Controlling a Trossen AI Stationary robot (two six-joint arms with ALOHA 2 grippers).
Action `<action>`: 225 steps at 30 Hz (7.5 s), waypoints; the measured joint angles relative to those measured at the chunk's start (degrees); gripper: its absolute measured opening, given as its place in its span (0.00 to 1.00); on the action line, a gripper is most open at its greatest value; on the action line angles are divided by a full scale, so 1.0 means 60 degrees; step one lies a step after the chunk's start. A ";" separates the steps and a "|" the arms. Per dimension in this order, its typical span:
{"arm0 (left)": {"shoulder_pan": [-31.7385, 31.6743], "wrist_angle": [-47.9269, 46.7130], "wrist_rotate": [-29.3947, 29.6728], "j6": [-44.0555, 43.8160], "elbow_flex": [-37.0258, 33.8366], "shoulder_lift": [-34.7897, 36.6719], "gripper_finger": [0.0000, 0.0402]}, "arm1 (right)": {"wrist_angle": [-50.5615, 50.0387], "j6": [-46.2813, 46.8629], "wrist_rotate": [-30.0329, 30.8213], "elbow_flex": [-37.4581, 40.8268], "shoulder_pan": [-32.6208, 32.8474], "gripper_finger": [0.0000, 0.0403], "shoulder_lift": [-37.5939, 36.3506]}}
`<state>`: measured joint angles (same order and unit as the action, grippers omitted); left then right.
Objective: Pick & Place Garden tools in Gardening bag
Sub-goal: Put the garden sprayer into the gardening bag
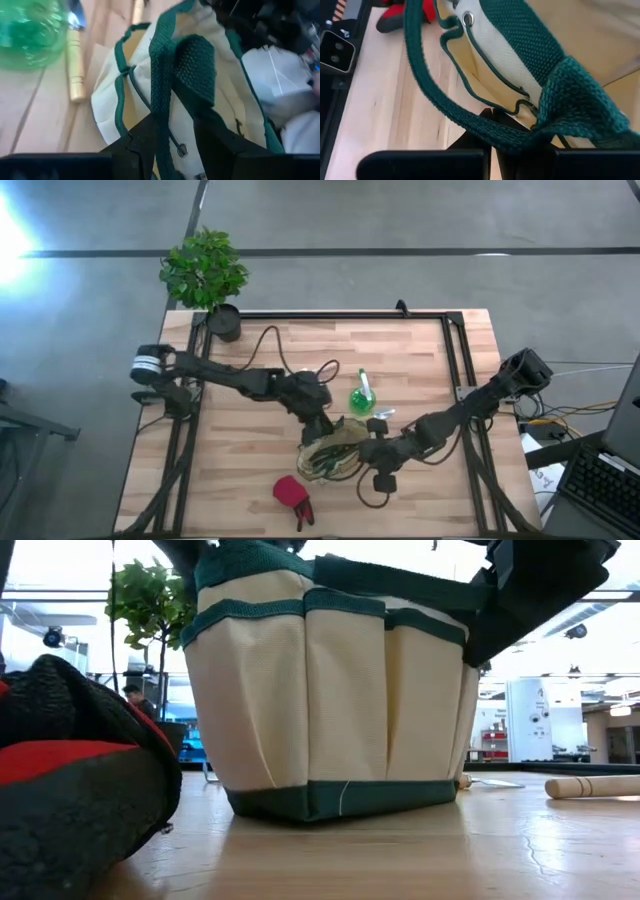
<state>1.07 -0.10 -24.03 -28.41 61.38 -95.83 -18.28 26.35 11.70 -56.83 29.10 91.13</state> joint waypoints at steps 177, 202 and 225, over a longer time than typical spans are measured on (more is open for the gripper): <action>0.4005 -0.6679 0.7362 0.0894 0.1463 0.3748 0.66 | -0.6689 -0.4635 -0.1595 -0.6543 -0.3531 0.10 -0.1959; 0.2416 -0.4832 0.7162 0.3900 0.3568 0.3232 0.66 | -0.7369 -0.5512 -0.1632 -0.8884 -0.3206 0.10 0.0457; 0.2170 -0.3224 0.7118 0.3578 0.3644 0.2313 0.57 | -0.7625 -0.5674 -0.1679 -0.9491 -0.3231 0.10 0.0899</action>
<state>14.09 -19.44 18.68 -6.94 83.24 -81.95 -64.03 -7.69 1.63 -113.78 9.72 96.53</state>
